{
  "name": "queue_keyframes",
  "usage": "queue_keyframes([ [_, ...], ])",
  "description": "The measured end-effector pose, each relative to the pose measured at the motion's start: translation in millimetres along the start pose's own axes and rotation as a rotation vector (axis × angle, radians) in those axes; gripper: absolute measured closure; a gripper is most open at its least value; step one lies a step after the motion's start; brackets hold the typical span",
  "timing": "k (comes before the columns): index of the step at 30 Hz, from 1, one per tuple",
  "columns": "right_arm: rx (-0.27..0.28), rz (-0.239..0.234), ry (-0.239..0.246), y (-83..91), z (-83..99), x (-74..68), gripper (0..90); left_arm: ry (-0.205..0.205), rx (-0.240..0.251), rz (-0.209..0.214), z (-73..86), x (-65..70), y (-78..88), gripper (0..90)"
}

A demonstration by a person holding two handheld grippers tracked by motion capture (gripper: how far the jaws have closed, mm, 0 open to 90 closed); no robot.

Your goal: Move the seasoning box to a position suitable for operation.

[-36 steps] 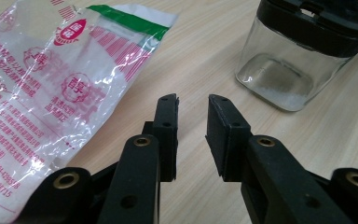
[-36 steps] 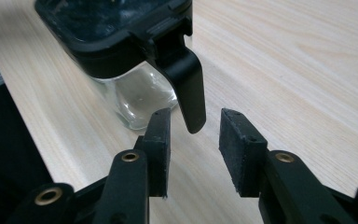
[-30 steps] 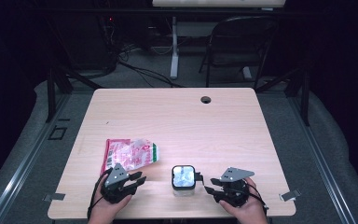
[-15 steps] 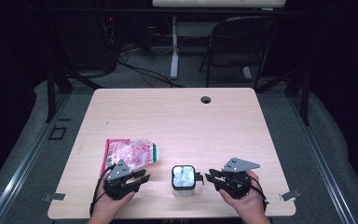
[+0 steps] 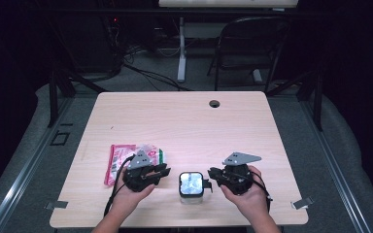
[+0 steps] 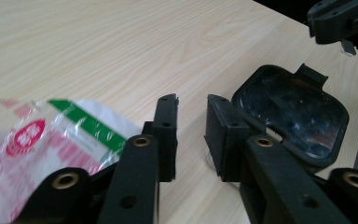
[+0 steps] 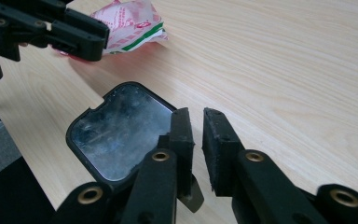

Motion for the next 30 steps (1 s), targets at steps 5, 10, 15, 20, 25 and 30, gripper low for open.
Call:
queue_keyframes([
  [5, -0.022, -0.006, -0.004, -6.5, 5.2, -5.6, 86.7, -0.019, -0.009, 0.024, 2.5, 9.0, -0.7, 82.3],
  [10, -0.01, -0.024, -0.033, -5.6, 10.9, -7.1, 88.9, -0.036, -0.049, 0.07, 13.7, 16.7, -2.5, 89.0],
  [15, -0.013, -0.03, -0.028, -5.8, 14.1, -8.6, 88.9, -0.042, -0.074, 0.082, 20.2, 24.0, 1.8, 89.8],
  [20, 0.003, -0.033, -0.034, -5.4, 16.9, -9.7, 88.8, -0.059, -0.092, 0.128, 27.6, 32.7, 1.8, 89.9],
  [25, 0.001, -0.032, -0.047, -6.9, 19.2, -6.5, 89.1, -0.085, -0.11, 0.14, 32.4, 39.5, 1.4, 89.9],
  [30, 0.0, -0.027, -0.044, -7.3, 20.4, -7.2, 89.3, -0.1, -0.127, 0.154, 36.9, 42.8, -1.5, 89.9],
])
Point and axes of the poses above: each handheld gripper's, and its own axes: y roughly backward along the jaws, z roughly out of its underside, x roughly to its right, the point moved 5 cm from there along -y, roughly forward along the jaws, and after that the axes turned 10 degrees about -z, right-handed, at the moved point
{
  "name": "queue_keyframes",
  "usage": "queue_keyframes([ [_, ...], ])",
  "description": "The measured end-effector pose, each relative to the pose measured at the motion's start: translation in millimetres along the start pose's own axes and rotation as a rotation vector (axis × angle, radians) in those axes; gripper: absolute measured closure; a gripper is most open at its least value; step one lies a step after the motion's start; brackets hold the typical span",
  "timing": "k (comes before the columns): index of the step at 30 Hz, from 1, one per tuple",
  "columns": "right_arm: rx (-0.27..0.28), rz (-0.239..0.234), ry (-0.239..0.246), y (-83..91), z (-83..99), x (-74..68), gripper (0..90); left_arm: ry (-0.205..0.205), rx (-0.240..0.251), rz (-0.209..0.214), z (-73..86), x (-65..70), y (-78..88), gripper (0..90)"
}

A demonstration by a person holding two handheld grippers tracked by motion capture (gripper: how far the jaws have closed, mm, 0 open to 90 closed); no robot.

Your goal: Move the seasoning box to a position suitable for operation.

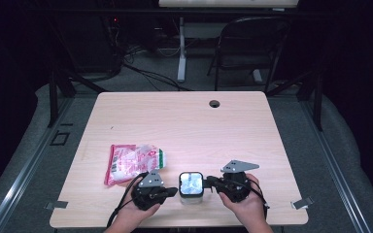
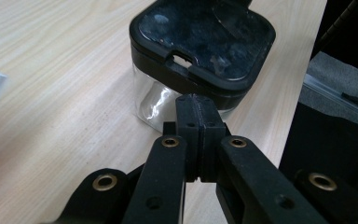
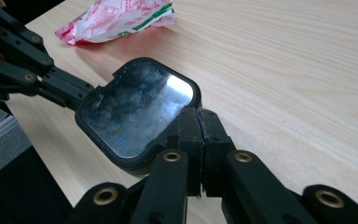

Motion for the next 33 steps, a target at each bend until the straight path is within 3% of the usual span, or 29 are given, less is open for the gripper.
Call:
queue_keyframes([
  [3, 0.034, -0.02, -0.014, -0.4, -2.8, -2.5, 89.0, -0.008, -0.006, -0.007, 0.6, 1.5, -1.1, 89.9],
  [6, 0.012, -0.013, 0.009, -2.3, -1.9, -3.6, 89.4, -0.009, -0.006, 0.003, 0.1, 1.6, -1.1, 89.9],
  [12, 0.018, -0.037, -0.002, -4.7, -0.5, -5.8, 89.6, -0.007, 0.005, 0.011, -1.0, 3.7, 0.3, 89.9],
  [21, 0.011, -0.002, 0.022, -1.8, -0.8, -5.1, 88.7, -0.019, 0.013, 0.019, -3.9, 7.6, 1.5, 89.8],
  [33, 0.035, -0.013, -0.029, 1.0, 0.5, 2.6, 84.6, -0.012, 0.024, 0.017, -6.7, 8.5, 3.7, 89.8],
])
Point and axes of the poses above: each handheld gripper's, and its own axes: y roughly backward along the jaws, z roughly out of its underside, x roughly to its right, the point moved 5 cm from there along -y, roughly forward along the jaws, and after that the axes turned 10 degrees about -z, right-handed, at the moved point
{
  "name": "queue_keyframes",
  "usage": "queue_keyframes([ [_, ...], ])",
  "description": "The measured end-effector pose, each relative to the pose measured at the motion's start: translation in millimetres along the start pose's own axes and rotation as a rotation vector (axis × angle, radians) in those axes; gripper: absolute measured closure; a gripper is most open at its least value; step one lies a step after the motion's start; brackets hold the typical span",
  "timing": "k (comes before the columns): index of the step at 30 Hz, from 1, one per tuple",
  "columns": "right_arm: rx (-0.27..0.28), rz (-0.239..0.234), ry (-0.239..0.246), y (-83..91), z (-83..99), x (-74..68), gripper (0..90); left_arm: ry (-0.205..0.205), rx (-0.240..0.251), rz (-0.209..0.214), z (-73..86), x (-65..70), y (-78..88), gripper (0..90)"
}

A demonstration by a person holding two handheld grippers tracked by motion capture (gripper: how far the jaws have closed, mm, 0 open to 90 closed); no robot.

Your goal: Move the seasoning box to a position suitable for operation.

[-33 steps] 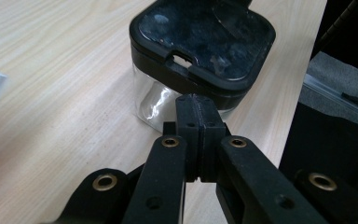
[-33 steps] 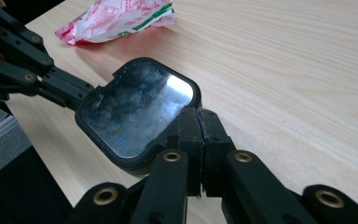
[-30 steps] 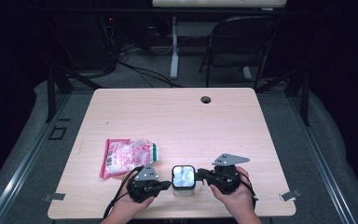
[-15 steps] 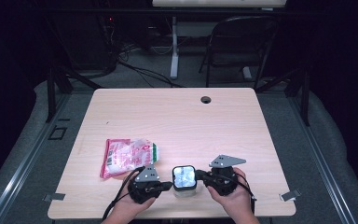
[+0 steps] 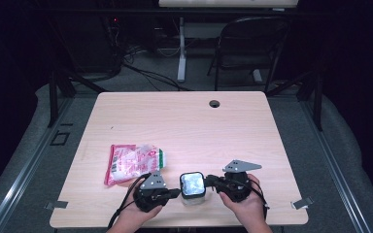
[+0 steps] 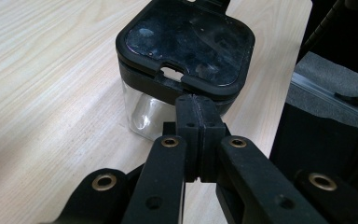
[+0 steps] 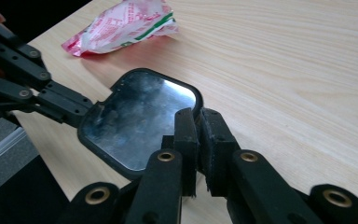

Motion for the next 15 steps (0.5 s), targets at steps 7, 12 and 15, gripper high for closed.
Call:
queue_keyframes([
  [7, -0.002, -0.009, -0.016, 0.1, 1.9, 1.6, 85.0, 0.002, 0.003, 0.001, -1.5, 0.1, -0.3, 89.7],
  [12, -0.003, -0.009, -0.015, 0.4, 2.2, 1.5, 84.1, 0.007, 0.011, 0.0, -3.4, 0.5, -0.3, 89.6],
  [15, -0.003, -0.018, 0.008, 1.5, 1.1, -2.3, 78.4, 0.005, 0.017, 0.005, -5.6, 1.5, 0.2, 89.6],
])
Point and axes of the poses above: each handheld gripper's, and its own axes: y roughly backward along the jaws, z roughly out of its underside, x roughly to its right, the point moved 5 cm from there along -y, roughly forward along the jaws, and after that the axes turned 10 degrees about -z, right-handed, at the moved point
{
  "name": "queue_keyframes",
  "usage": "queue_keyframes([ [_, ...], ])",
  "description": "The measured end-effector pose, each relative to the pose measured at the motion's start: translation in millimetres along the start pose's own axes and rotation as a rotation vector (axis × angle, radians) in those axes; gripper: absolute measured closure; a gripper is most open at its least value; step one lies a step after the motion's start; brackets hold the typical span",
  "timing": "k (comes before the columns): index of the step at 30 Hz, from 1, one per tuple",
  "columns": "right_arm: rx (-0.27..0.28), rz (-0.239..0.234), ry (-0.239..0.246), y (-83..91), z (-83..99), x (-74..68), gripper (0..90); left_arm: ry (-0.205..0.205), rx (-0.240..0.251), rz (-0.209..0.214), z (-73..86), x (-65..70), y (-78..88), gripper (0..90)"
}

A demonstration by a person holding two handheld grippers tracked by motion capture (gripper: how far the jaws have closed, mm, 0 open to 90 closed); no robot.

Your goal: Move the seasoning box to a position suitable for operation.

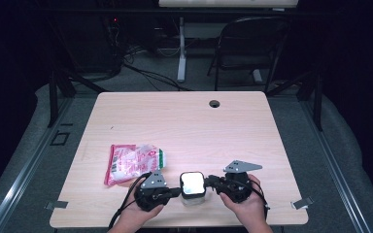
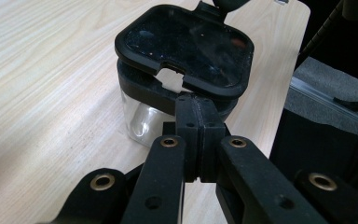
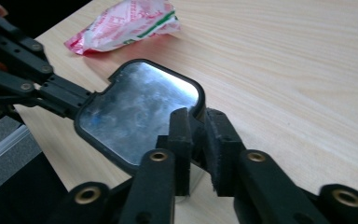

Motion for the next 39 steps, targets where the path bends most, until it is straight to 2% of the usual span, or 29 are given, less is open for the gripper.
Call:
queue_keyframes([
  [2, 0.009, -0.008, 0.036, 2.0, -2.7, -6.0, 74.4, -0.003, 0.007, -0.004, -2.0, 0.5, 0.3, 89.6],
  [5, 0.012, -0.035, 0.079, 5.2, -5.2, -16.1, 63.2, -0.009, 0.014, -0.002, -6.2, 1.6, 1.3, 89.6],
  [8, -0.013, -0.03, 0.123, 4.8, -3.6, -22.3, 56.8, -0.015, 0.02, -0.002, -10.7, 1.9, 1.9, 88.7],
  [11, -0.039, -0.049, 0.161, 2.2, -0.5, -32.1, 51.9, -0.017, 0.03, -0.003, -15.1, 1.6, 1.4, 87.5],
  [15, -0.076, -0.031, 0.258, -3.6, 2.5, -44.4, 48.1, -0.01, 0.044, -0.004, -22.0, 1.3, 1.6, 86.2],
  [18, -0.079, -0.02, 0.295, -7.5, 3.8, -48.8, 44.3, -0.015, 0.045, -0.01, -26.4, 2.0, 2.3, 85.0],
  [21, -0.083, 0.031, 0.325, -11.8, 4.5, -47.7, 44.2, -0.009, 0.046, -0.019, -29.5, 2.1, 1.1, 83.7],
  [23, -0.075, 0.064, 0.334, -13.4, 3.8, -47.2, 46.1, -0.006, 0.046, -0.025, -31.9, 2.1, 0.4, 82.9],
  [27, -0.046, 0.085, 0.343, -15.0, 1.4, -46.6, 49.0, -0.008, 0.04, -0.04, -35.8, 2.0, -2.6, 77.8],
  [30, -0.035, 0.084, 0.345, -14.7, 0.7, -46.5, 51.7, -0.006, 0.025, -0.059, -37.0, -0.4, -6.8, 72.5],
  [33, -0.033, 0.074, 0.338, -12.5, -0.5, -45.9, 52.8, 0.012, 0.013, -0.09, -36.9, -5.7, -10.9, 63.7],
  [36, -0.018, 0.053, 0.314, -11.2, -0.8, -44.0, 52.7, 0.039, 0.005, -0.125, -37.0, -14.7, -14.1, 61.9],
  [39, -0.011, 0.041, 0.294, -9.6, -0.3, -41.4, 52.8, 0.072, 0.0, -0.134, -36.8, -21.2, -18.0, 60.8],
])
Point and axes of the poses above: each handheld gripper's, and its own axes: y roughly backward along the jaws, z roughly out of its underside, x roughly to its right, the point moved 5 cm from there along -y, roughly forward along the jaws, and after that the axes turned 10 degrees about -z, right-handed, at the moved point
